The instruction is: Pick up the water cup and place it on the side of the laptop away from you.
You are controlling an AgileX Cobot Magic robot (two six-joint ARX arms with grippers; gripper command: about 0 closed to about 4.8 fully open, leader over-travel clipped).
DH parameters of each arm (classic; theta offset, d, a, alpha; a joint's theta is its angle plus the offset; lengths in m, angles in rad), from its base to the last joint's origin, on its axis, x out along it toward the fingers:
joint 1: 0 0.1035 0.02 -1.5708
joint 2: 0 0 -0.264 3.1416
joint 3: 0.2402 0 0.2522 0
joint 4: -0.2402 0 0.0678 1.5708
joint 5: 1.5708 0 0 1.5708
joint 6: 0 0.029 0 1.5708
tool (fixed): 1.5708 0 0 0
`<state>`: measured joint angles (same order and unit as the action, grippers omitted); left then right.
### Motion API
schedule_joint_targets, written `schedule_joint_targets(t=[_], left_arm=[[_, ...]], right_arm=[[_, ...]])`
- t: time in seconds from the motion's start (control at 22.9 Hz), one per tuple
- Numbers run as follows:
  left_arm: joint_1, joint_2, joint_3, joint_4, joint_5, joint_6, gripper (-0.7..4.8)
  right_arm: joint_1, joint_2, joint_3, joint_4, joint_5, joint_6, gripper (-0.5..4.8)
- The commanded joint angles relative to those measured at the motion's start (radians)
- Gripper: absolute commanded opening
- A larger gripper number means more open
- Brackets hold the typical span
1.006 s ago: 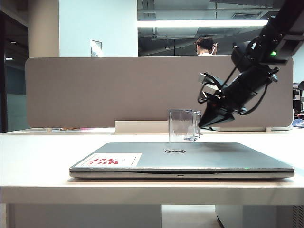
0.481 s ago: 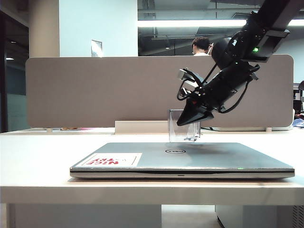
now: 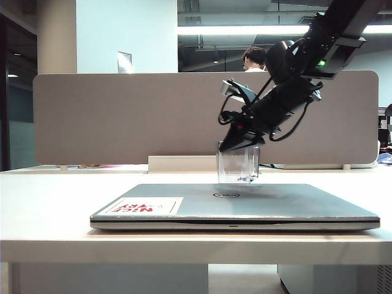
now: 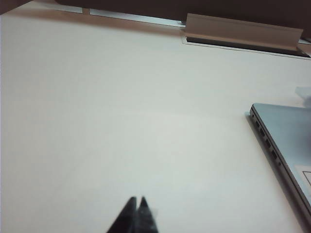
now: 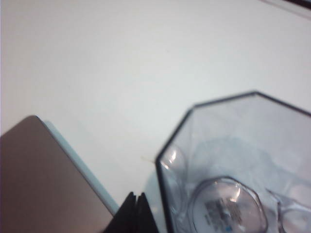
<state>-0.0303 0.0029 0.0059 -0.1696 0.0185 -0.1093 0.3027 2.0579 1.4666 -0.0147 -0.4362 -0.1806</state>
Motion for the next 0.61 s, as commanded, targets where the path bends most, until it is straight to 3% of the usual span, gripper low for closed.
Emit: schedule_joint_targets(t=[0.04, 0.35, 0.61], left_arm=[[0.001, 0.001, 0.002, -0.016, 0.001, -0.003, -0.06], [0.001, 0.001, 0.002, -0.016, 0.001, -0.003, -0.06], [0.001, 0.001, 0.002, -0.016, 0.002, -0.003, -0.06]], right_arm=[[0.014, -0.008, 0.002, 0.043, 0.028, 0.001, -0.06], [0.021, -0.064, 0.002, -0.041, 0.021, 0.023, -0.06], [-0.021, -0.201, 0.0, -0.081, 0.089, 0.024, -0.06]])
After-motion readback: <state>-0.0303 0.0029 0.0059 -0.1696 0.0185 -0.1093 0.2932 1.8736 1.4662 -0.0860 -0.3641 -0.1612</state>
